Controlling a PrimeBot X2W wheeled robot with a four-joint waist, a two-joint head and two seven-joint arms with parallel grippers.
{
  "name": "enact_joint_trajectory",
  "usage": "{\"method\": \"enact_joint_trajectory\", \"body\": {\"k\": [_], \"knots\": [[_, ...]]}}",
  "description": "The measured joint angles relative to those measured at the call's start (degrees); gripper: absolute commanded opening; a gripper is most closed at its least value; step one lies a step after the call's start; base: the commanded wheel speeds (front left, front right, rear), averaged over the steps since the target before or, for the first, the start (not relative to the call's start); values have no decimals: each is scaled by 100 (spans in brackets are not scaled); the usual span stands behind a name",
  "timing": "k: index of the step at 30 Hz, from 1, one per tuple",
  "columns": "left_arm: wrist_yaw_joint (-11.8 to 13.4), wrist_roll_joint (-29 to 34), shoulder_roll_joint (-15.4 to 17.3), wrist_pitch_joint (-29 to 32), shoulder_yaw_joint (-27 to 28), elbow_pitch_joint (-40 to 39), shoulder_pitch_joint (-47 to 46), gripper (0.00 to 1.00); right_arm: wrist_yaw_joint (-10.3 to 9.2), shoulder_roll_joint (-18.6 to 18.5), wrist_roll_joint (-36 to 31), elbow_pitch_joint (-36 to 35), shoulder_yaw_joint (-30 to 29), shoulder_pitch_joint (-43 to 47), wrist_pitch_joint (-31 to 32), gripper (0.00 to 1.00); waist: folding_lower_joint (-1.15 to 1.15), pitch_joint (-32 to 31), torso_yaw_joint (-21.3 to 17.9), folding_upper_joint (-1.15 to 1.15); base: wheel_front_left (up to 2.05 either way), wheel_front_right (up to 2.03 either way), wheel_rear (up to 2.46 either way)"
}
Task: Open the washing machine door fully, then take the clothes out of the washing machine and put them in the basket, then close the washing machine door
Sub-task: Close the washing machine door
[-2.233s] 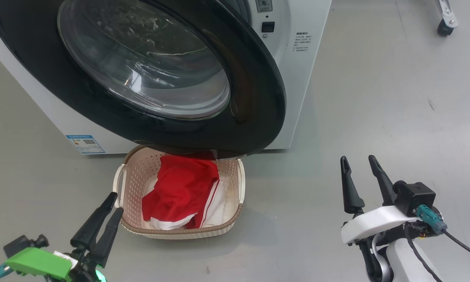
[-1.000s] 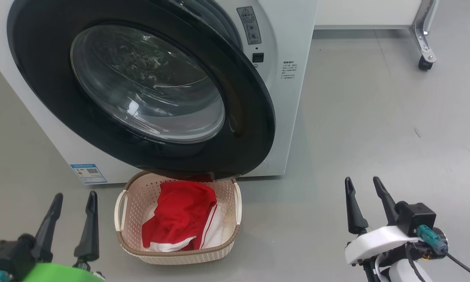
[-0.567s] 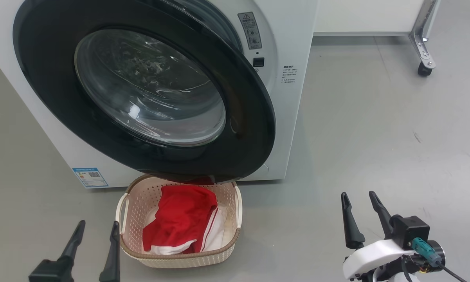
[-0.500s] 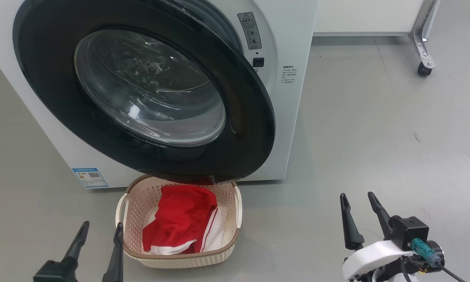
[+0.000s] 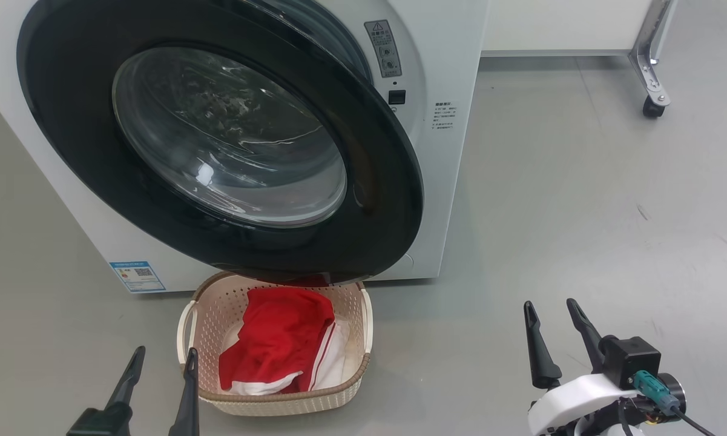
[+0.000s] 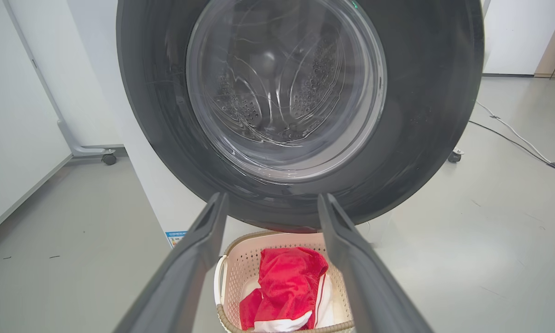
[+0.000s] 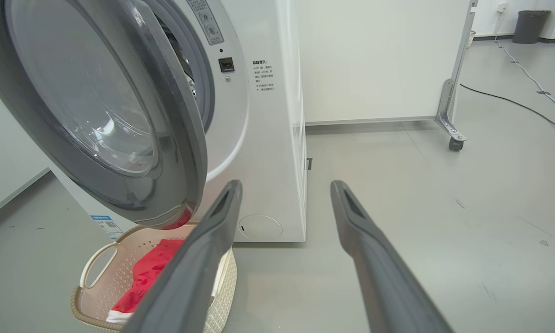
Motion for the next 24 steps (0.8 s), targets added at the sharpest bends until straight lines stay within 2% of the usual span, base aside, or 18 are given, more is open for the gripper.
{"method": "enact_joint_trajectory", "body": {"k": [16, 17, 18, 19, 20, 21, 24], "knots": [[52, 157, -131, -76, 10, 82, -12, 100, -8, 0, 0, -18, 32, 0, 0, 100, 0, 90, -16, 0, 0, 0, 0], [55, 171, -133, -77, 10, 92, -15, 100, -8, 0, 0, -16, 35, 0, 0, 98, 0, 91, -17, 0, 0, 0, 0], [57, 171, -136, -77, 10, 96, -15, 100, -8, 0, 0, -16, 36, 0, 0, 82, 0, 92, -17, 0, 0, 0, 0], [57, 171, -140, -78, 11, 105, -15, 100, -8, 0, 0, -16, 36, 0, 0, 61, 0, 94, -19, 0, 0, 0, 0], [57, 171, -145, -98, 12, 120, -17, 100, -8, 0, 0, -16, 35, 0, 0, 17, 0, 96, -20, 0, 0, 0, 0], [57, 171, -153, -121, 13, 126, -19, 100, -8, 0, 0, -16, 35, 0, 0, 0, 0, 98, -21, 0, 0, 0, 0], [58, 171, -166, -123, 13, 137, -23, 100, -8, 0, 0, -15, 35, 0, 0, 0, 0, 104, -24, 0, 0, 0, 0]]}}
